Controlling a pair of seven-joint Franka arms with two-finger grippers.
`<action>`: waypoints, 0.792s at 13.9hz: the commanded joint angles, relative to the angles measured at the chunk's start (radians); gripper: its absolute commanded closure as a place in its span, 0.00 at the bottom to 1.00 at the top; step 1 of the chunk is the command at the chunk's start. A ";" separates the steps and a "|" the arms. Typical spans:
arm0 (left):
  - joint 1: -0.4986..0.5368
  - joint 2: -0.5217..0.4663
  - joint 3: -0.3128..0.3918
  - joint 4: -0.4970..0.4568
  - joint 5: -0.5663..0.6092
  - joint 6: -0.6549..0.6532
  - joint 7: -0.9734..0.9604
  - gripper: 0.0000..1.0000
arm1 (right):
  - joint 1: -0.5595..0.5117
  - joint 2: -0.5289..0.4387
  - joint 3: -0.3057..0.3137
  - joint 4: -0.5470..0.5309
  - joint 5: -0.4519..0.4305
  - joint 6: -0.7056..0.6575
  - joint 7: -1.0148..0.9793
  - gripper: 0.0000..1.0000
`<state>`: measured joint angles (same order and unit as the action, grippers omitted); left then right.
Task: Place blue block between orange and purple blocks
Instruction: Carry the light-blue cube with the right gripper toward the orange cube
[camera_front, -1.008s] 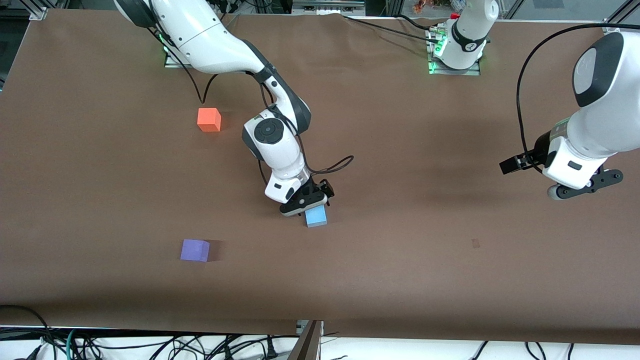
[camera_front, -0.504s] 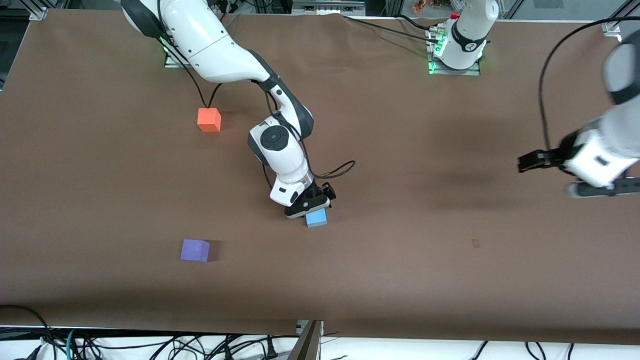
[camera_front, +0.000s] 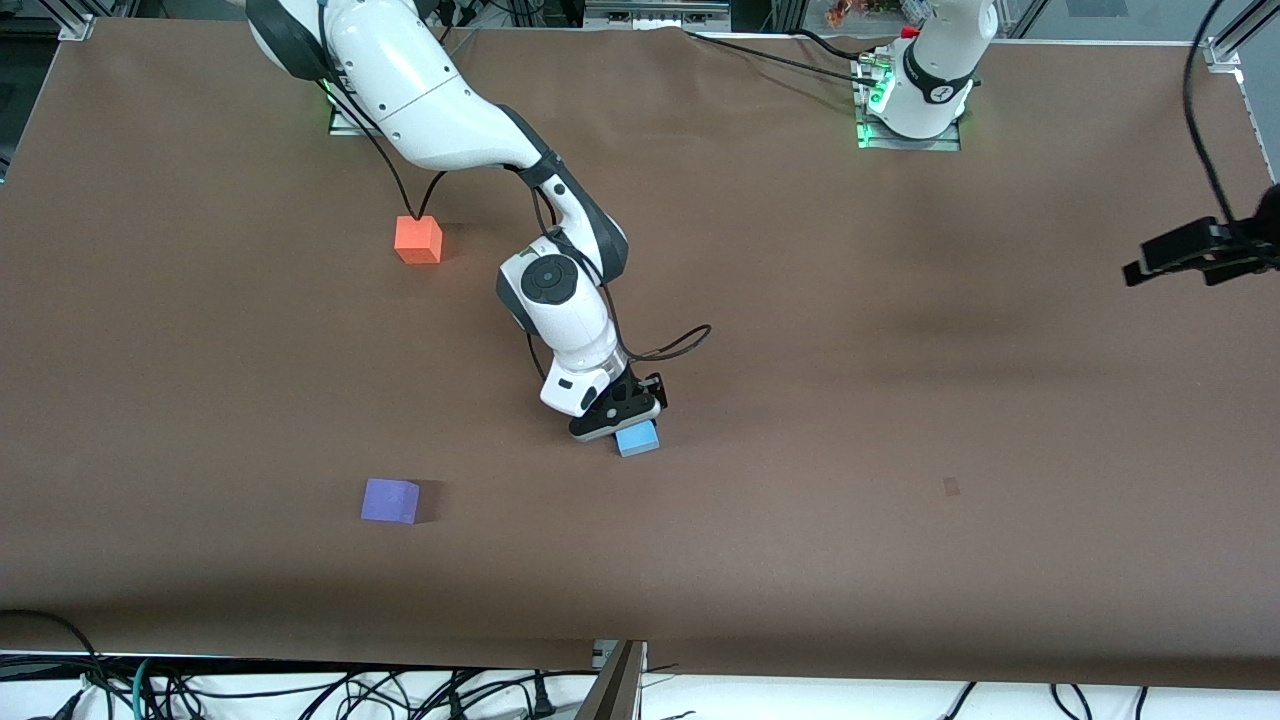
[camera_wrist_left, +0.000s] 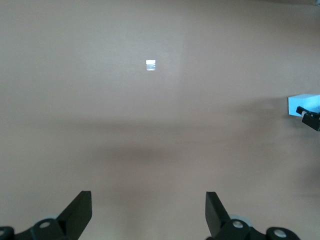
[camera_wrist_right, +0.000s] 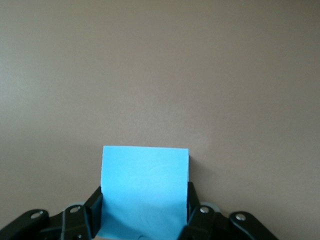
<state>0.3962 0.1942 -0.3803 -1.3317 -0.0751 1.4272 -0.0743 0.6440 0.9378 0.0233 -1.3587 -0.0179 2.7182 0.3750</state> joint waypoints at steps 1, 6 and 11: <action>0.004 0.014 0.000 0.009 0.021 -0.007 0.001 0.00 | -0.001 -0.055 -0.020 0.013 -0.005 -0.137 0.010 0.87; -0.064 -0.010 0.021 -0.035 0.050 -0.007 0.001 0.00 | -0.010 -0.253 -0.146 -0.003 0.001 -0.577 0.018 0.87; -0.355 -0.198 0.307 -0.293 0.064 0.091 -0.001 0.00 | -0.053 -0.448 -0.243 -0.238 0.047 -0.643 0.009 0.87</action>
<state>0.0972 0.1543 -0.1338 -1.4217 -0.0257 1.4323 -0.0777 0.6083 0.5906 -0.1949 -1.4441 -0.0047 2.0594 0.3809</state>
